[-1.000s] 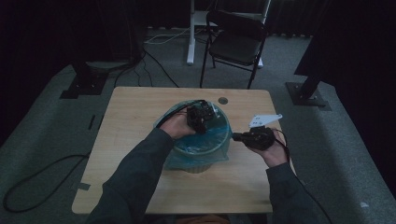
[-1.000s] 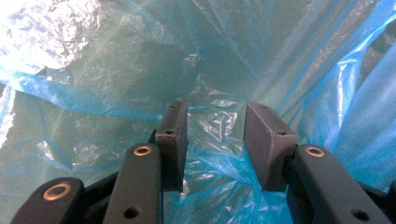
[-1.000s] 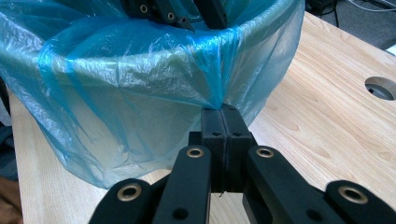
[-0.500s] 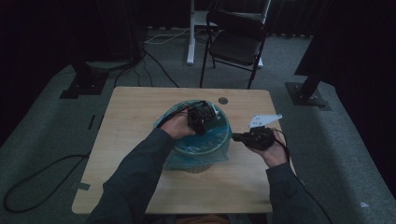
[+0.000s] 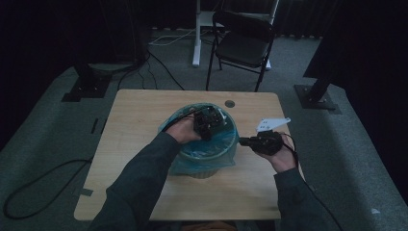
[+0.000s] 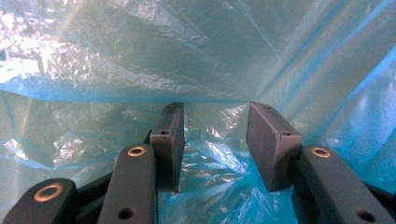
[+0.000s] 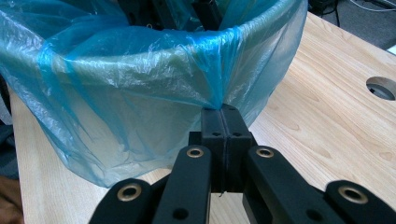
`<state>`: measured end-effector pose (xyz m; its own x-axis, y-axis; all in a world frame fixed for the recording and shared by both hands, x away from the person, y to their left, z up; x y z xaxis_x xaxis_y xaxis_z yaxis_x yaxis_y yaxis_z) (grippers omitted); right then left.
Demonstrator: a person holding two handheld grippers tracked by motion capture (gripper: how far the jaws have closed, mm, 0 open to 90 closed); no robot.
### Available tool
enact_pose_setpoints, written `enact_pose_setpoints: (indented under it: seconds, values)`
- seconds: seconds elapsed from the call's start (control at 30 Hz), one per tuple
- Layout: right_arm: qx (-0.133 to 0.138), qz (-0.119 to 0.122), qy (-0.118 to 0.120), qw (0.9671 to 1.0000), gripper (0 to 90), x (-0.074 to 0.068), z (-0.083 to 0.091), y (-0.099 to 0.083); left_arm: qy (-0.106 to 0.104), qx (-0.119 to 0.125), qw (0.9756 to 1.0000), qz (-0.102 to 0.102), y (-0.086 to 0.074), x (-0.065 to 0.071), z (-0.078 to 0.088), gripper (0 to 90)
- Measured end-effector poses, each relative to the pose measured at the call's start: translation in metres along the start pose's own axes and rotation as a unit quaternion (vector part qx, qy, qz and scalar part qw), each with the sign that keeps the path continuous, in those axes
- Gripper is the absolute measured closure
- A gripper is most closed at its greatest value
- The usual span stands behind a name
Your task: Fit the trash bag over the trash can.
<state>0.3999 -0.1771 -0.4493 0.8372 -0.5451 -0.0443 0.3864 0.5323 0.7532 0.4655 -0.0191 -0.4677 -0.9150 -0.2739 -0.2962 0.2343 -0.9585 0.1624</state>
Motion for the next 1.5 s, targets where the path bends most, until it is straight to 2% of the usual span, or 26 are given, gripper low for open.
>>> enact_pose_setpoints:
  seconds: [0.07,0.17,0.23,0.3,0.37,0.5,0.53,0.57,0.6,0.63,0.67,0.73,0.77,0.8,0.87,0.9,0.93,1.0,1.07,1.1,1.13,1.17,1.2,1.23,1.33,1.5]
  values:
    - [-0.001,0.001,0.0,1.0,90.0,0.0,0.0,0.0,0.008,0.02,0.9998,0.002,0.002,-0.001,0.006,57.0]
    - [-0.002,0.0,0.001,1.0,90.0,0.0,-0.001,-0.001,0.015,0.062,0.9979,0.014,0.004,-0.004,0.02,57.5]
    - [0.0,0.0,0.0,1.0,90.0,0.001,-0.003,-0.001,0.018,0.092,0.9953,0.026,0.004,-0.008,0.031,57.6]
    - [-0.001,0.0,0.001,1.0,90.0,0.0,-0.003,-0.001,0.022,0.122,0.9913,0.045,0.001,-0.014,0.042,57.6]
    - [-0.001,0.0,0.001,1.0,90.0,0.0,-0.003,-0.001,0.032,0.147,0.9863,0.068,-0.005,-0.02,0.054,57.5]
    - [-0.001,0.001,0.0,1.0,90.0,0.0,-0.002,-0.001,0.05,0.191,0.9742,0.109,-0.02,-0.035,0.076,57.5]
    - [0.0,0.0,0.0,1.0,90.0,0.0,-0.002,-0.001,0.05,0.191,0.9742,0.109,-0.02,-0.035,0.076,57.5]
    - [0.001,-0.001,0.0,1.0,90.0,0.0,-0.002,-0.001,0.058,0.206,0.9687,0.125,-0.029,-0.041,0.084,57.3]
    - [0.0,-0.001,0.0,1.0,90.0,0.0,-0.002,-0.001,0.062,0.214,0.966,0.131,-0.033,-0.043,0.088,57.2]
    - [0.001,-0.002,0.0,1.0,90.0,0.0,-0.002,-0.001,0.062,0.214,0.966,0.131,-0.033,-0.043,0.088,57.0]
    - [0.001,-0.003,-0.001,1.0,90.0,0.0,-0.001,-0.002,0.067,0.225,0.9617,0.141,-0.042,-0.046,0.094,56.8]
    - [0.001,-0.003,-0.001,1.0,90.0,0.0,-0.001,-0.002,0.067,0.239,0.9568,0.152,-0.051,-0.048,0.098,56.8]
    - [0.001,-0.003,-0.002,1.0,90.0,0.0,-0.001,-0.002,0.067,0.239,0.9568,0.152,-0.051,-0.048,0.098,56.8]
    - [0.001,-0.003,-0.001,1.0,90.0,0.0,-0.002,-0.002,0.067,0.249,0.9523,0.163,-0.059,-0.049,0.098,56.8]
    - [0.001,-0.002,-0.001,1.0,90.0,0.0,-0.002,-0.001,0.07,0.249,0.9513,0.168,-0.067,-0.049,0.096,56.7]
    - [0.002,-0.001,-0.001,1.0,90.0,0.0,-0.003,-0.001,0.074,0.255,0.9485,0.173,-0.07,-0.05,0.096,56.5]
    - [0.002,0.0,-0.001,1.0,90.0,0.0,-0.003,-0.001,0.073,0.267,0.9438,0.181,-0.072,-0.051,0.096,56.5]
    - [0.003,-0.001,-0.001,1.0,90.0,0.0,-0.002,-0.001,0.075,0.276,0.9389,0.191,-0.079,-0.053,0.097,56.5]
    - [0.004,-0.002,-0.002,1.0,89.7,0.0,-0.002,-0.001,0.079,0.281,0.9345,0.203,-0.085,-0.055,0.097,56.5]
    - [0.005,-0.001,-0.003,1.0,89.5,0.001,-0.002,-0.001,0.079,0.281,0.9345,0.203,-0.085,-0.055,0.097,56.5]
    - [0.005,-0.001,-0.003,1.0,89.3,0.001,-0.002,-0.001,0.082,0.297,0.9261,0.218,-0.091,-0.058,0.1,56.5]
    - [0.005,-0.002,-0.003,1.0,89.3,0.001,-0.002,-0.001,0.081,0.304,0.9223,0.225,-0.094,-0.059,0.101,56.5]
    - [0.006,-0.002,-0.003,1.0,89.0,0.001,-0.002,-0.001,0.081,0.304,0.9223,0.225,-0.094,-0.059,0.101,56.5]
    - [0.006,-0.003,-0.003,1.0,88.7,0.001,-0.002,-0.001,0.087,0.315,0.9136,0.242,-0.101,-0.062,0.102,56.5]
    - [0.007,-0.003,-0.004,1.0,88.3,0.001,-0.001,-0.001,0.088,0.324,0.9049,0.262,-0.111,-0.064,0.101,56.5]
    - [0.01,-0.002,-0.005,0.9999,86.9,0.001,-0.002,-0.001,0.089,0.329,0.8958,0.285,-0.126,-0.064,0.094,55.5]
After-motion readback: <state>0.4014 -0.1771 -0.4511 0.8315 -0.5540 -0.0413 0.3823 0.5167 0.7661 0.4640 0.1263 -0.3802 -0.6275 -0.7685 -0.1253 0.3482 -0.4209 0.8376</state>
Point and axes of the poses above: each handheld gripper's, and its own axes: z roughly backward along the jaws, y roughly out of its top, x roughly to its right, the point moved 8 cm from there along -z, roughly forward along the jaws, and after that the axes turned 4 degrees about -x, right-handed, at the moved point
